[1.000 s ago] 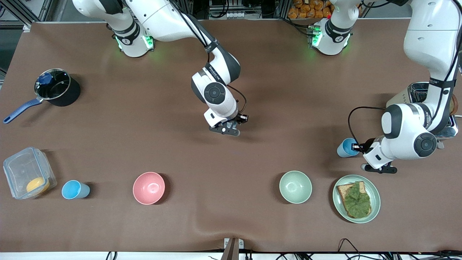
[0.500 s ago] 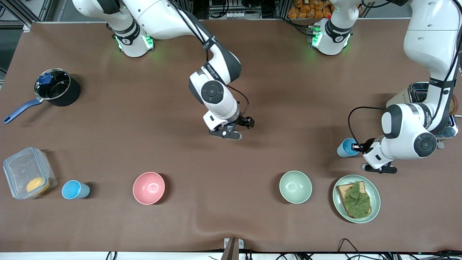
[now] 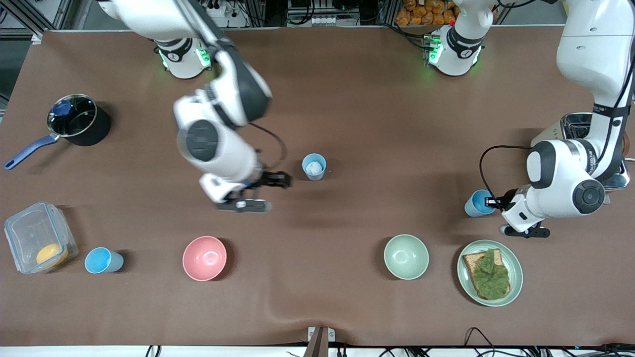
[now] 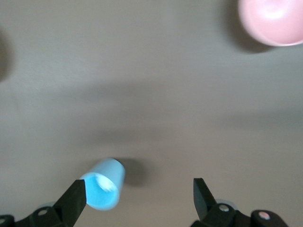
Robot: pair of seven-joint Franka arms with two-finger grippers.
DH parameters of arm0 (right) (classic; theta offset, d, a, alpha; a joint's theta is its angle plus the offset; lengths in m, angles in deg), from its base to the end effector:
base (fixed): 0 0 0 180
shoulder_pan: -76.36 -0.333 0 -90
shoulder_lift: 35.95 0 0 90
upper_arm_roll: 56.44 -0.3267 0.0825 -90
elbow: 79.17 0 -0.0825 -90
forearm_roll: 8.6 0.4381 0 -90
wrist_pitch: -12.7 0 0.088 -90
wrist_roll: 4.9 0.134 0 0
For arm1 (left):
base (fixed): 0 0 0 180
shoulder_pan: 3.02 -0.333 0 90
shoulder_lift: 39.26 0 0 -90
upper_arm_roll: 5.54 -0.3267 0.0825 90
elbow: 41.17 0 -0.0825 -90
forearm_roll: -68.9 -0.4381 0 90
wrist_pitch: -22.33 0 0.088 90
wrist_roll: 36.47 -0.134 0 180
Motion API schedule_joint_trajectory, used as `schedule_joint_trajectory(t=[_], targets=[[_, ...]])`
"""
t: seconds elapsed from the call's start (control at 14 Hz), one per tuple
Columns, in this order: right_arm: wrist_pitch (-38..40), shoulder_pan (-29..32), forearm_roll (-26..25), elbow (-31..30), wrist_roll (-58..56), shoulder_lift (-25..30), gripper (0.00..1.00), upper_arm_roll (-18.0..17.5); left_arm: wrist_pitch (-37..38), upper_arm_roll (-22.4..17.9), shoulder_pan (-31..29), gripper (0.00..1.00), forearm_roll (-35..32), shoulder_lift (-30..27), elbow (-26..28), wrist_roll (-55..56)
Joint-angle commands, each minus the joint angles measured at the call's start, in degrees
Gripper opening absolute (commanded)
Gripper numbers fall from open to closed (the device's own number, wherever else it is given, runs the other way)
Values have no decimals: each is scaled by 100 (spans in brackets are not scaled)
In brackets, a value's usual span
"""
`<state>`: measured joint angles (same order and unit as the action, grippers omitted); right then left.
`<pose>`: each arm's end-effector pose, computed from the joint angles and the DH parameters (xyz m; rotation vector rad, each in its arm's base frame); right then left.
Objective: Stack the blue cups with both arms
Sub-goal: 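Set the cup down, open the right gripper and withdraw it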
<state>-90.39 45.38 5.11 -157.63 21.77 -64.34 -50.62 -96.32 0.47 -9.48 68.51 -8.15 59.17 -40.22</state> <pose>0.6630 0.3539 0.3970 -2.9956 0.1160 0.2048 0.6789 0.0085 0.1936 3.0643 -0.0805 -0.3362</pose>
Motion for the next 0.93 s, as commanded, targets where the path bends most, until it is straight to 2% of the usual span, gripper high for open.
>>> schedule_joint_trajectory(t=[0.0, 0.14, 0.29, 0.43, 0.57, 0.71, 0.86], targets=[[866, 416, -507, -204, -485, 814, 100, -125, 465, 40, 109, 0, -50, -420, 73, 225], [1315, 592, -974, -222, -1003, 1167, 100, -134, 553, 119, 232, 0, -41, -456, 56, 619], [1492, 1231, -976, -458, -1495, 1649, 100, -265, 562, 137, 373, 0, -41, -482, 56, 945], [1598, 1935, -976, -739, -2460, 2098, 100, -371, 571, 216, 417, 0, -41, -570, 64, 1139], [1607, 2445, -976, -784, -3121, 2301, 100, -371, 571, 408, 409, 0, -6, -597, 30, 1454], [1555, 2832, -976, -1003, -3465, 2503, 100, -371, 571, 672, 417, 0, 21, -597, -6, 1928], [1153, 2904, -976, -1284, -3493, 2592, 100, -371, 571, 901, 443, 0, 21, -580, -119, 2377]])
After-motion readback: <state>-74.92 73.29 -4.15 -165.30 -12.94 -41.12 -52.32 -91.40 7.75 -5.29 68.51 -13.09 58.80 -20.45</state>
